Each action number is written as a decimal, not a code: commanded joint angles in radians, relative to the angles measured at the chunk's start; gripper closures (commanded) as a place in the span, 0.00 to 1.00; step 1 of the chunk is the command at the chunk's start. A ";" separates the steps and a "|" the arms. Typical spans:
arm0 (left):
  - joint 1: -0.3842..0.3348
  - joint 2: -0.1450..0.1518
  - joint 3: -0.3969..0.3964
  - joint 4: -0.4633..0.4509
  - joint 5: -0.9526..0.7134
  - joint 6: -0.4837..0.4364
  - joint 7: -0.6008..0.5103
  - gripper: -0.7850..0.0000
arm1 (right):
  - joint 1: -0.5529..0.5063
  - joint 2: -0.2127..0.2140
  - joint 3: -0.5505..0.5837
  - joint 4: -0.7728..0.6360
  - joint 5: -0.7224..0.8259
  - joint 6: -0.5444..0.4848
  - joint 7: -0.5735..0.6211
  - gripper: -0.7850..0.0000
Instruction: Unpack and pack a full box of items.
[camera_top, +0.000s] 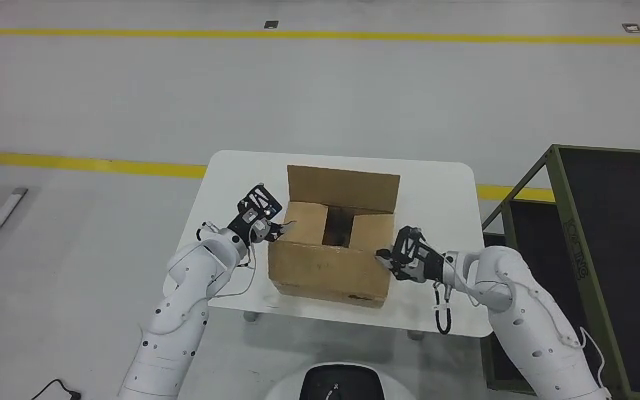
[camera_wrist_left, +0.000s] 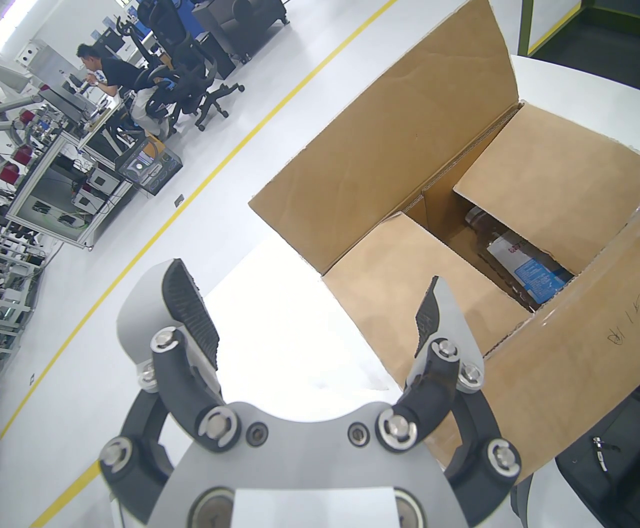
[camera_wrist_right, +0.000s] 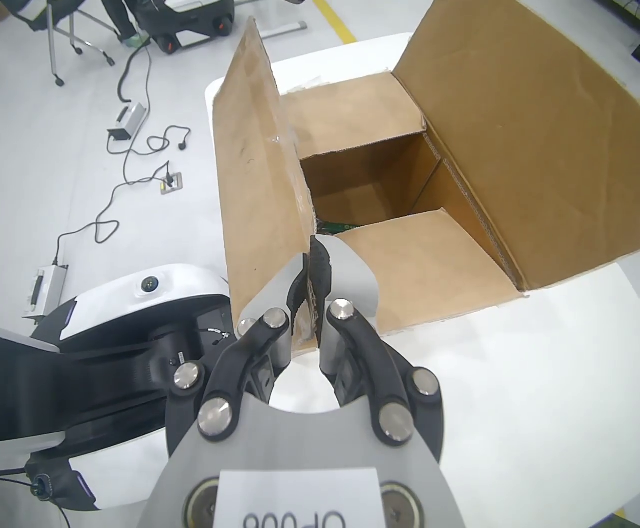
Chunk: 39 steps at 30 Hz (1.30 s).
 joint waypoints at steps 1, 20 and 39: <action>0.000 0.000 0.000 0.000 0.000 0.000 0.000 0.00 | 0.000 0.005 0.007 -0.033 -0.058 -0.015 -0.018 1.00; 0.021 0.007 0.002 -0.013 -0.016 0.006 0.006 0.00 | -0.073 0.041 -0.001 -0.168 -0.301 -0.104 -0.141 0.76; 0.024 0.019 0.012 -0.019 -0.036 -0.001 0.002 0.00 | -0.101 0.115 -0.074 -0.125 -0.190 -0.104 -0.216 0.47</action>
